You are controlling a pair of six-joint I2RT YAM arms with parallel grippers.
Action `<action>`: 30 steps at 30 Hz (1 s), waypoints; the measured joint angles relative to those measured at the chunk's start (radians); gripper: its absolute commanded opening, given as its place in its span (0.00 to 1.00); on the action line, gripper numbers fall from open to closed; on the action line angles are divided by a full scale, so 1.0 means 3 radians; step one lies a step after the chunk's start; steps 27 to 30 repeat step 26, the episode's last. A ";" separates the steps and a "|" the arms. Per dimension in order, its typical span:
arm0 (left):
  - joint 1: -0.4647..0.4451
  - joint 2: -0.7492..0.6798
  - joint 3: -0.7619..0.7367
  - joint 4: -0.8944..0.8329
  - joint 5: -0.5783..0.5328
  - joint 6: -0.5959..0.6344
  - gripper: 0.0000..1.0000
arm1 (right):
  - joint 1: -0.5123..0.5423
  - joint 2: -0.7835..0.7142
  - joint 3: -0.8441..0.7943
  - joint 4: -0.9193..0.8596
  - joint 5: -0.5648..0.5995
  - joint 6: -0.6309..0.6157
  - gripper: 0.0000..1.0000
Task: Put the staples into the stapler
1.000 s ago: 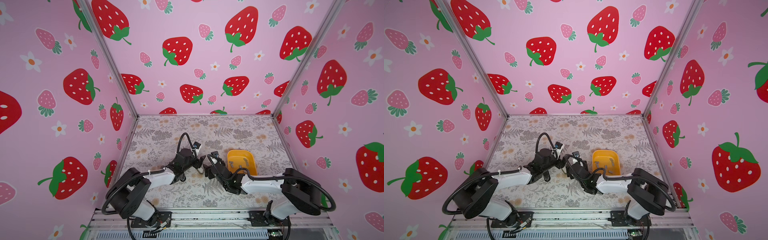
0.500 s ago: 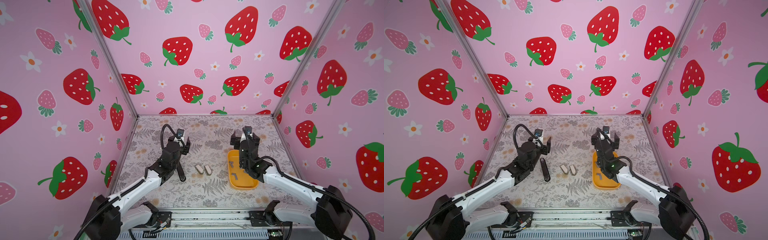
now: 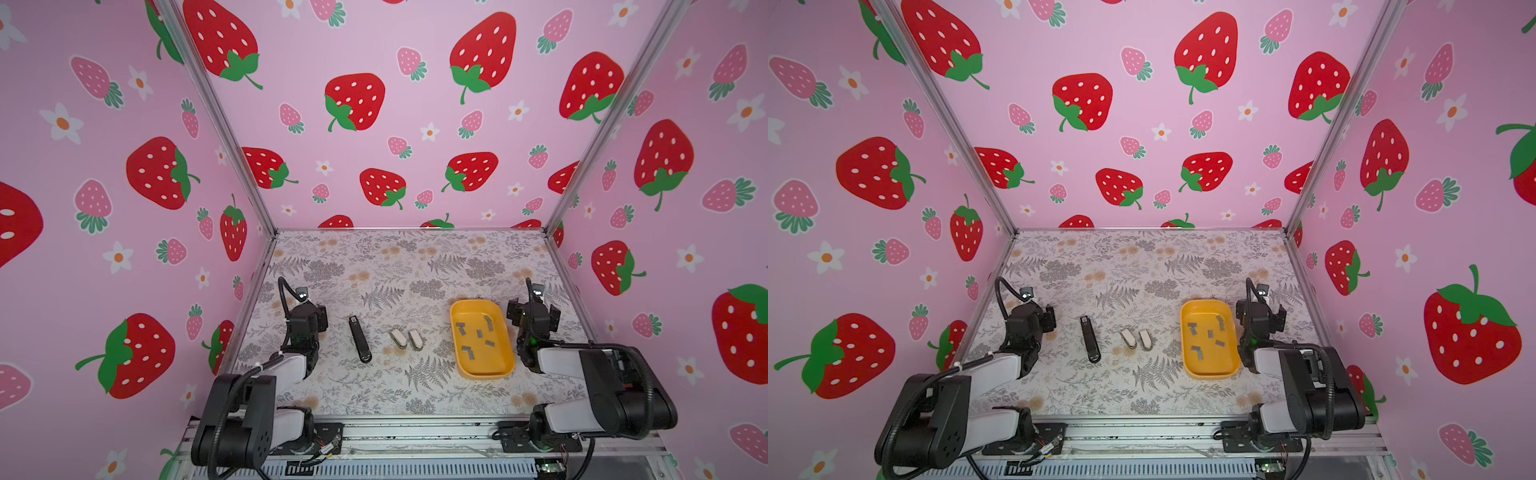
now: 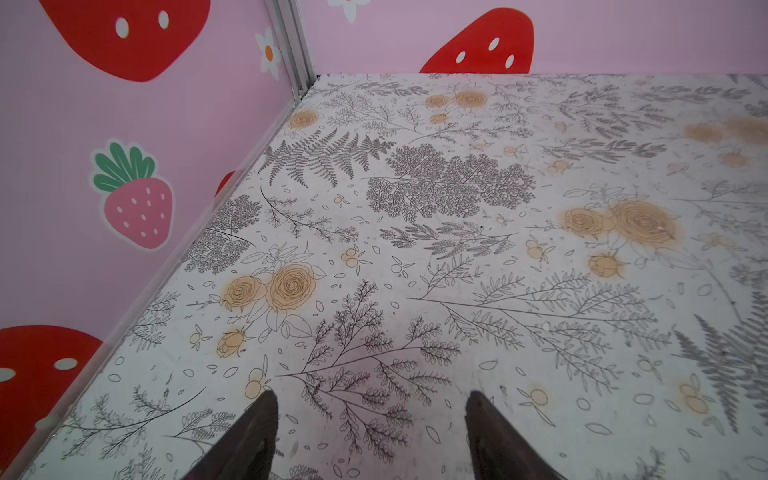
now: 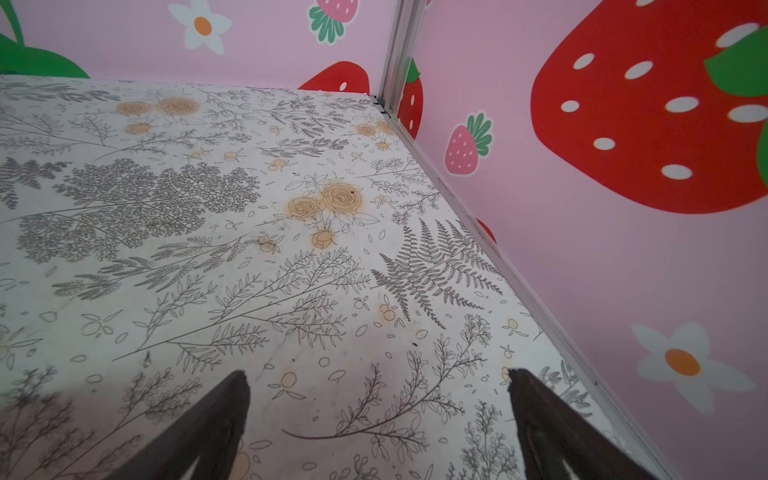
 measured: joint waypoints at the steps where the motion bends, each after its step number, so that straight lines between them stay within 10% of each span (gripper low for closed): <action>1: 0.0038 0.0109 0.0042 0.0067 0.0088 -0.0014 0.72 | -0.0005 0.0052 -0.0027 0.0168 -0.0075 -0.0024 0.99; 6: 0.0125 0.0725 0.0268 0.0434 0.0607 -0.0014 0.76 | -0.0125 0.0411 -0.0031 0.0688 -0.0566 -0.0100 0.99; 7: 0.0120 0.0755 0.0295 0.0436 0.0676 0.0019 0.98 | -0.0148 0.0420 -0.0031 0.0726 -0.0613 -0.0102 0.99; 30: 0.0089 0.0760 0.0370 0.0464 0.0944 0.0033 0.99 | -0.0179 0.0420 -0.0028 0.0886 -0.0855 -0.0108 0.99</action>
